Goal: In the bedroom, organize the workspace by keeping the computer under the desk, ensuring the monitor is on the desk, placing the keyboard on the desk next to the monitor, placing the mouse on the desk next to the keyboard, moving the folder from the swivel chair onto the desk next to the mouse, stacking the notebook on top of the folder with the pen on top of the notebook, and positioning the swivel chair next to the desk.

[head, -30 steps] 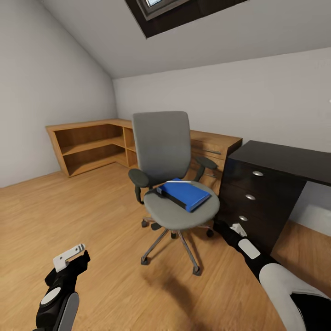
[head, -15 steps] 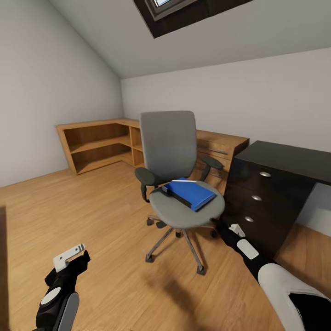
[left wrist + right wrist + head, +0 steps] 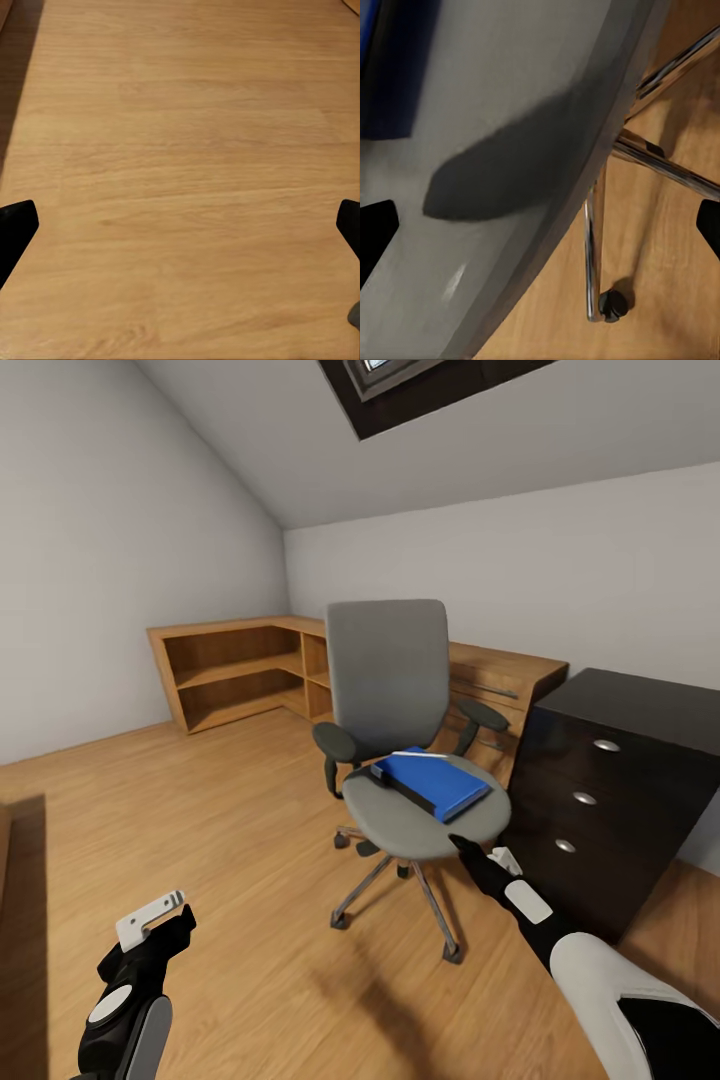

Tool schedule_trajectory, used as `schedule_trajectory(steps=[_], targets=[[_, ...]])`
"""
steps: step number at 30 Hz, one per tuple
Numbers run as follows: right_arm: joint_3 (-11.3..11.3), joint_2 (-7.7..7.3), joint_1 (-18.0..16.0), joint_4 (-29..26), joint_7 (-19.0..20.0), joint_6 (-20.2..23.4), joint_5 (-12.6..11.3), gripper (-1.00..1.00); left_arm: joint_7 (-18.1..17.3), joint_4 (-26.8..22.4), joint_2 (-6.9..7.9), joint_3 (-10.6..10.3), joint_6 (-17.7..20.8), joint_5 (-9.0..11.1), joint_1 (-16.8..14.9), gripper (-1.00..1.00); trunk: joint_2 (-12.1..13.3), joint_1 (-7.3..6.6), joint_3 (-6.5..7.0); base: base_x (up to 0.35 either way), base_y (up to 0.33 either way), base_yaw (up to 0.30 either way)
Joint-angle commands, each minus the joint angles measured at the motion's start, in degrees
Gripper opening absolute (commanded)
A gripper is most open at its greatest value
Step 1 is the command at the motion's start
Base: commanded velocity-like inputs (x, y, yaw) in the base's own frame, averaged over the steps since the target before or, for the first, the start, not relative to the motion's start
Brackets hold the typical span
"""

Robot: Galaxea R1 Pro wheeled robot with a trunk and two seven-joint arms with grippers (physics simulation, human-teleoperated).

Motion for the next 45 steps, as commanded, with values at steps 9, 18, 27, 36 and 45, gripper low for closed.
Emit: schedule_trajectory(steps=[9, 18, 27, 36, 45], targets=[[-0.25, 0.05, 0.00, 0.11, 0.02, 0.30, 0.18, 1.00, 0.28, -0.09, -0.03, 0.02, 0.10, 0.51, -0.04, 1.00, -0.01, 0.01, -0.07, 0.278, 0.000, 0.003], [-0.25, -0.12, 0.00, 0.11, 0.02, 0.27, 0.26, 1.00, 0.28, -0.08, -0.03, 0.02, 0.10, 0.49, -0.04, 1.00, -0.01, 0.01, -0.07, 0.286, 0.000, 0.000], [-0.25, -0.20, 0.00, 0.11, 0.02, 0.22, 0.32, 1.00, 0.28, -0.06, -0.03, 0.02, 0.10, 0.51, -0.04, 1.00, -0.01, 0.01, -0.07, 0.282, 0.000, 0.000], [-0.23, -0.17, 0.00, 0.11, 0.02, 0.21, 0.49, 1.00, 0.30, -0.06, -0.03, 0.02, 0.10, 0.52, -0.04, 1.00, -0.01, 0.01, -0.07, 0.298, 0.000, 0.000], [-0.17, -0.13, 0.00, 0.11, 0.06, 0.13, 0.63, 1.00, 0.28, -0.06, -0.03, -0.01, 0.16, 0.51, -0.04, 1.00, -0.01, 0.01, -0.07, 0.296, 0.000, 0.000]])
